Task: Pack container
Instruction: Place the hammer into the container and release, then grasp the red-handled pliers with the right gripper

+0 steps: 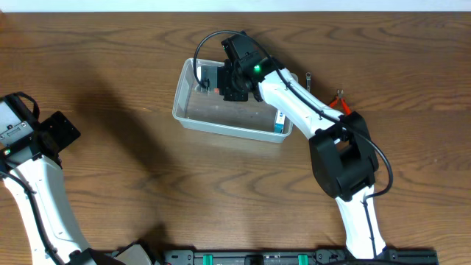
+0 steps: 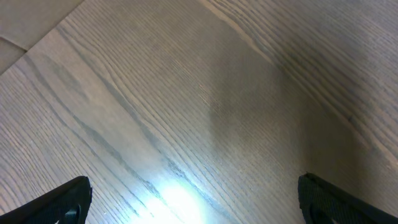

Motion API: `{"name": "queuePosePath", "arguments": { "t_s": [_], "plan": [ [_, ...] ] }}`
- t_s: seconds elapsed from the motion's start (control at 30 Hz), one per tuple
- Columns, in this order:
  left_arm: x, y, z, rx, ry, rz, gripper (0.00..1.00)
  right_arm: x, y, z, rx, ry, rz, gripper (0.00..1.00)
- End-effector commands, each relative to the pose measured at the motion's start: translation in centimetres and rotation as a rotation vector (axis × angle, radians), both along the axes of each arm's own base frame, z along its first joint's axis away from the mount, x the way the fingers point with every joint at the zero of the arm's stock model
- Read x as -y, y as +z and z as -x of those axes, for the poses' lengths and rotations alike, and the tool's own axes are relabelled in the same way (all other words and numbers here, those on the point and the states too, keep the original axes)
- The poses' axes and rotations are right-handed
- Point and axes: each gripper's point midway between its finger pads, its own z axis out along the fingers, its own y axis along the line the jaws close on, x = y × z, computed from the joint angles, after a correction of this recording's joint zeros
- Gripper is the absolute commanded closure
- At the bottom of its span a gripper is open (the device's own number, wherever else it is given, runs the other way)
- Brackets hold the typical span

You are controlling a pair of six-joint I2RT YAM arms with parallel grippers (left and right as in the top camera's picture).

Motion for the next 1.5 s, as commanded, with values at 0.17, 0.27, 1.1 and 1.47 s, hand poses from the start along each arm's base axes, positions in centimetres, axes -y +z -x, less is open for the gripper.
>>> {"name": "queuePosePath", "arguments": {
  "t_s": [0.17, 0.27, 1.1, 1.47],
  "plan": [
    [-0.2, 0.3, -0.1, -0.003, -0.010, -0.007, 0.02, 0.4, -0.2, -1.1, -0.016, -0.096, -0.033, 0.59],
    [-0.2, 0.3, -0.1, -0.003, -0.010, -0.007, 0.02, 1.8, 2.9, -2.7, 0.024, -0.284, -0.060, 0.57],
    [-0.2, 0.3, -0.1, -0.003, -0.010, -0.007, 0.02, 33.2, 1.3, 4.9, -0.658, -1.742, -0.116, 0.32],
    [-0.2, 0.3, -0.1, -0.003, -0.010, -0.007, 0.02, 35.5, -5.5, 6.5, -0.608, -1.792, -0.063, 0.22]
  ]
}}
